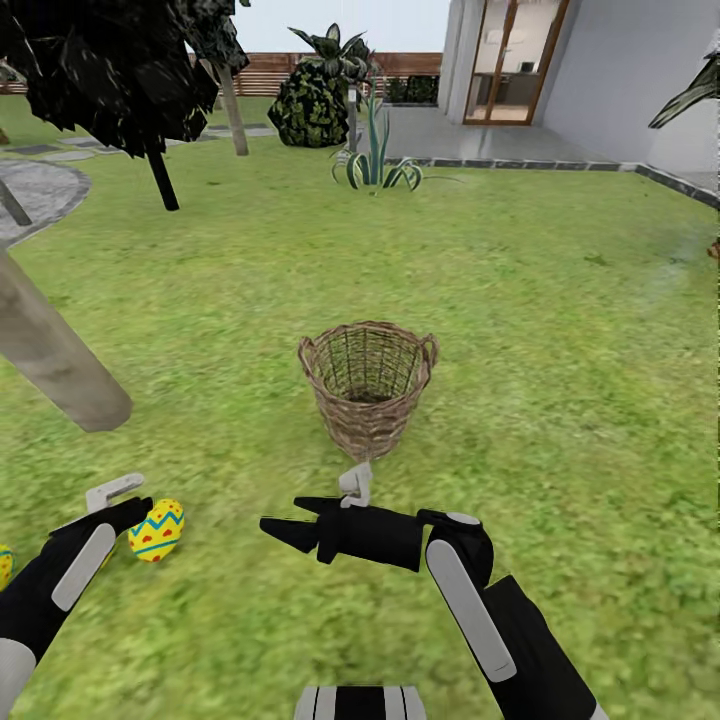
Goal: Take the three Easter eggs out of the wicker basket on the lawn in the garden, then place them on the lawn next to a single tree (choose any tree) so that all three eggs are next to the same tree and none are left in the basket.
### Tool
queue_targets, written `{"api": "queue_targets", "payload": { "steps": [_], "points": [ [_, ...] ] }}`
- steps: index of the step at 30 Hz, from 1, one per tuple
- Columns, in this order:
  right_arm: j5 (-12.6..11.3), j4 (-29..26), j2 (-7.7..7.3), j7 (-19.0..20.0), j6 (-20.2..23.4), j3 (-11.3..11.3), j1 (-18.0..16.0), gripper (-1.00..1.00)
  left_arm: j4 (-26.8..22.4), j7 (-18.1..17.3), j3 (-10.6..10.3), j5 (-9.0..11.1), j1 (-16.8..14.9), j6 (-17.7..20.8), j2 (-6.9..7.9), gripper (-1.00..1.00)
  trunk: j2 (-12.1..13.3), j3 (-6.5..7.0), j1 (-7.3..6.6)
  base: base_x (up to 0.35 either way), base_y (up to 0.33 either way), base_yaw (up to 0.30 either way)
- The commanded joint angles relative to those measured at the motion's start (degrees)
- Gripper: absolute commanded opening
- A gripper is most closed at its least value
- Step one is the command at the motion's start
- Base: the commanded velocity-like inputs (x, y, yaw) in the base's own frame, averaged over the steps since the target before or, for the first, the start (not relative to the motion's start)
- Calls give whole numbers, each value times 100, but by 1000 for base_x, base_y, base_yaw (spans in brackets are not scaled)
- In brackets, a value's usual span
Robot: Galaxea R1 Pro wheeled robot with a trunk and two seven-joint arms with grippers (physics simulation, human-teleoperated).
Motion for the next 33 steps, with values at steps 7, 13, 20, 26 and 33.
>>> {"api": "queue_targets", "payload": {
  "steps": [7,13,20,26,33],
  "points": [
    [-18,-2,2,0,33,-5,-3,100,-11,51,-20,63,0,12,6,100,8,151,-22,-340,0,0],
    [-18,-3,2,-11,31,-5,-3,100,-11,50,-26,56,-3,12,6,100,16,284,-38,-128,0,0],
    [-18,-3,6,-9,31,-5,-3,100,-7,50,-34,53,1,12,6,100,25,439,-56,-19,0,0],
    [-18,-3,9,-12,35,-5,-3,100,-10,50,-29,54,-1,12,6,100,33,572,-71,-3,0,-15],
    [-18,-1,5,-16,33,-15,-3,100,-3,62,-68,37,0,42,6,100,42,727,-89,0,0,-130]
  ]
}}
